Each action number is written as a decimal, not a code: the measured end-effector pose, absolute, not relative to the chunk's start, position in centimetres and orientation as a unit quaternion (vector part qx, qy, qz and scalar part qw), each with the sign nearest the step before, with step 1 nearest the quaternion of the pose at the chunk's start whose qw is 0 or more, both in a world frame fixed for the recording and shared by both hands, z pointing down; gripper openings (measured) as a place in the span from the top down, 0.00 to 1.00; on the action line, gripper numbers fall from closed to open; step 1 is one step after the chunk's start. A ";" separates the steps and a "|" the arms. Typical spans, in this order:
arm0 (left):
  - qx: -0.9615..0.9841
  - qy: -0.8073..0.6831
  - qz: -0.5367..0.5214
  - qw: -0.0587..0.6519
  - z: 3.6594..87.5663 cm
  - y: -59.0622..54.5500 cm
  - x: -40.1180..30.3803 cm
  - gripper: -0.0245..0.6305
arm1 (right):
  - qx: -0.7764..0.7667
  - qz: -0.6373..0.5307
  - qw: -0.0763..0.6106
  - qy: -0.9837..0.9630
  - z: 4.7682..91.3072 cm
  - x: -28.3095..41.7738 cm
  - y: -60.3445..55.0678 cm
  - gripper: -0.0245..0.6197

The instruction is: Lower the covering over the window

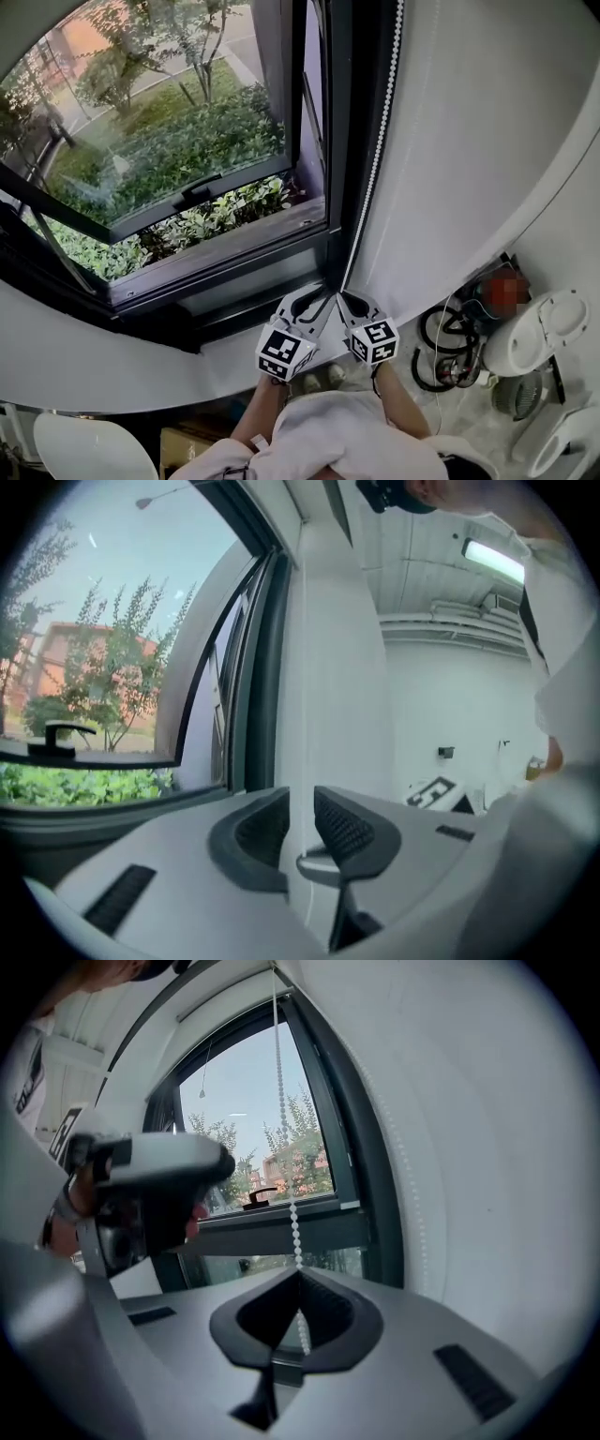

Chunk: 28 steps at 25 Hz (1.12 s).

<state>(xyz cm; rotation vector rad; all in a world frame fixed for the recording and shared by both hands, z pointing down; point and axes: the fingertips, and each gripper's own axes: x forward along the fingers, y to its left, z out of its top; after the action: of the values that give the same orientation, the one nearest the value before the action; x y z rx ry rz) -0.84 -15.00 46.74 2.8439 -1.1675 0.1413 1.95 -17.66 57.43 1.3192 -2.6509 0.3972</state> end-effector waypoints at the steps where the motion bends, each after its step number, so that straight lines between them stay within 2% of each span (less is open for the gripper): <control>1: 0.925 -0.377 0.036 0.019 45.0 -15.1 -0.7 0.83 | 0.439 0.133 0.076 -0.885 57.4 1.9 -17.6 0.97; 13: 0.928 -0.359 -0.029 -0.095 30.2 -17.5 2.2 0.83 | 0.431 0.129 0.075 -0.890 57.4 1.6 -17.4 0.97; 21: 0.923 -0.362 -0.038 -0.126 26.0 -19.7 3.5 0.84 | 0.426 0.126 0.079 -0.892 57.4 1.4 -17.4 0.97; 25: 0.922 -0.362 -0.048 -0.127 25.7 -19.9 3.9 0.93 | 0.422 0.125 0.082 -0.894 57.4 1.1 -17.4 0.97; 28: 0.925 -0.358 -0.056 -0.115 26.1 -19.8 3.7 0.94 | 0.422 0.127 0.092 -0.893 57.9 1.2 -17.5 0.97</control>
<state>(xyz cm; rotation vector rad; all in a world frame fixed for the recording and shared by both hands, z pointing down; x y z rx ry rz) 3.72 -19.83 26.15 3.1397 -1.2166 -0.1891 1.23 -17.50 57.87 1.2533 -2.6508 0.3783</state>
